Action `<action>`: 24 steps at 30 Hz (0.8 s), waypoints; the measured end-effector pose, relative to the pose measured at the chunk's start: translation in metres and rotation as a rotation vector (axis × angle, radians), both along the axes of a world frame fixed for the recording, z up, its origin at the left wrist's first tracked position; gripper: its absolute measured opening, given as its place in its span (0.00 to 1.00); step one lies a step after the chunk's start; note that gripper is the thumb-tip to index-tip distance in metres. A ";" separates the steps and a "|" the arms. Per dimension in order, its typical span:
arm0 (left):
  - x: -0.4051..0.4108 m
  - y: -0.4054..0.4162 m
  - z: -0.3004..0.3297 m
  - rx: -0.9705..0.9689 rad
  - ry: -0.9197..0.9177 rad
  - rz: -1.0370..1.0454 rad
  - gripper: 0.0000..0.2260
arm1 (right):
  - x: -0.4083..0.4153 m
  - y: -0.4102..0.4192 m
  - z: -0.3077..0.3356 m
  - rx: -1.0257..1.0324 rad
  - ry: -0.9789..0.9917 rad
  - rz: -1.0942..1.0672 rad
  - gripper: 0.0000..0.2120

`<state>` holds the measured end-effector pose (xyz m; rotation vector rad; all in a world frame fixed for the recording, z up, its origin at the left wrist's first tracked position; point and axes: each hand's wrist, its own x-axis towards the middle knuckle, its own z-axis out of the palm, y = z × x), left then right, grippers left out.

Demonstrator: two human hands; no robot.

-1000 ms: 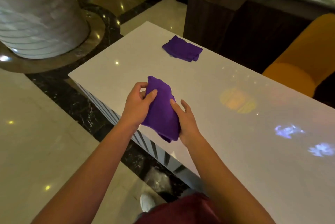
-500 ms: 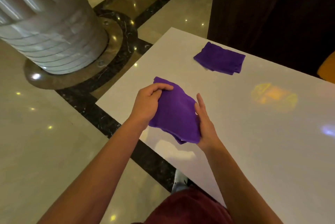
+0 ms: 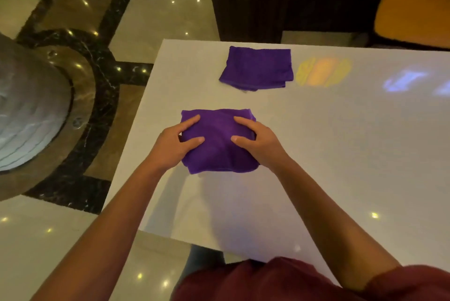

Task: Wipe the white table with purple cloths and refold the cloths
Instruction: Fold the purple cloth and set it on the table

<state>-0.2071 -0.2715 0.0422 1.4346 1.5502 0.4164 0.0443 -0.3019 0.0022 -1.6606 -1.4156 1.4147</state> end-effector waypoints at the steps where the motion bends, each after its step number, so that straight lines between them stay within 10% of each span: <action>1: -0.002 0.015 -0.007 0.010 0.045 -0.057 0.27 | -0.007 0.008 -0.003 -0.002 -0.076 -0.002 0.29; 24: -0.086 0.357 -0.093 0.191 0.336 -0.373 0.32 | -0.121 0.320 -0.052 0.055 -0.717 0.048 0.39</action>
